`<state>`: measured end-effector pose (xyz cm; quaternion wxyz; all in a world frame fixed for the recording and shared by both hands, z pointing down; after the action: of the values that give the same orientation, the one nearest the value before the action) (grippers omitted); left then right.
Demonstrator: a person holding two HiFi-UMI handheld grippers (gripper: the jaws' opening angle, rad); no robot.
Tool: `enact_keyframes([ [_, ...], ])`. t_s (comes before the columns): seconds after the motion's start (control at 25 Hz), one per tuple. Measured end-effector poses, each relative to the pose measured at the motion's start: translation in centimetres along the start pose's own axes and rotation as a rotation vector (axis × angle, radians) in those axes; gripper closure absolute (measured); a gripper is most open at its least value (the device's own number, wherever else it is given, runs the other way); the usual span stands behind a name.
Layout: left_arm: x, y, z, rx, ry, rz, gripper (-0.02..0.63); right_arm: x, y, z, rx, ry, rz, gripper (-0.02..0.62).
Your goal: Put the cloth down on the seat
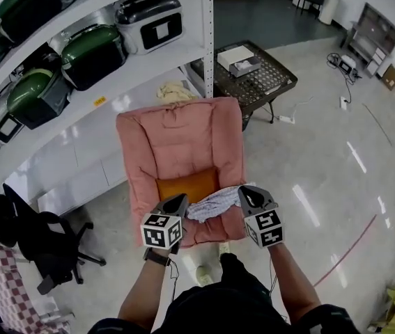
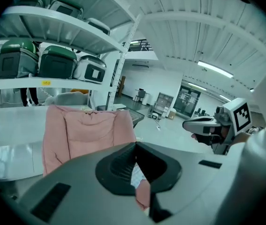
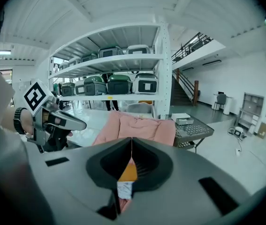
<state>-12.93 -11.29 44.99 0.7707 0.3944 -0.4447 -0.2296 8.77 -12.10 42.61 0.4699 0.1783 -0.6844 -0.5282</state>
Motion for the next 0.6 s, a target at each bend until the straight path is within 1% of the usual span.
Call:
enact_keyframes([
  [0.16, -2.4, -2.9, -0.8, 0.034, -0.014, -0.078, 0.6, -1.6, -2.5, 0.9, 0.011, 0.007, -0.075, 0.589],
  [0.28, -4.7, -4.6, -1.3, 0.017, -0.038, -0.126, 0.6, -3.2, -4.3, 1.1, 0.035, 0.015, -0.125, 0.591],
  [0.44, -7.8, -6.9, -2.3, 0.004, -0.05, -0.196, 0.6, -5.2, -6.6, 1.4, 0.016, 0.029, -0.179, 0.591],
  [0.6, -11.1, -9.1, -3.8, 0.035, -0.062, -0.277, 0.6, -7.0, -8.4, 1.8, -0.013, 0.052, -0.228, 0.591],
])
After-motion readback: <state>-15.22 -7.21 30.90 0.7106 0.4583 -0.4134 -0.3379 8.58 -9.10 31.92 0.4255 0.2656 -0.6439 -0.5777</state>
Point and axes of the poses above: the fingertips, and each gripper's own axes: x forward along the fingers, z to its left, y out of its underside, the point moved 5 cm from there along -x, backward along the fingers
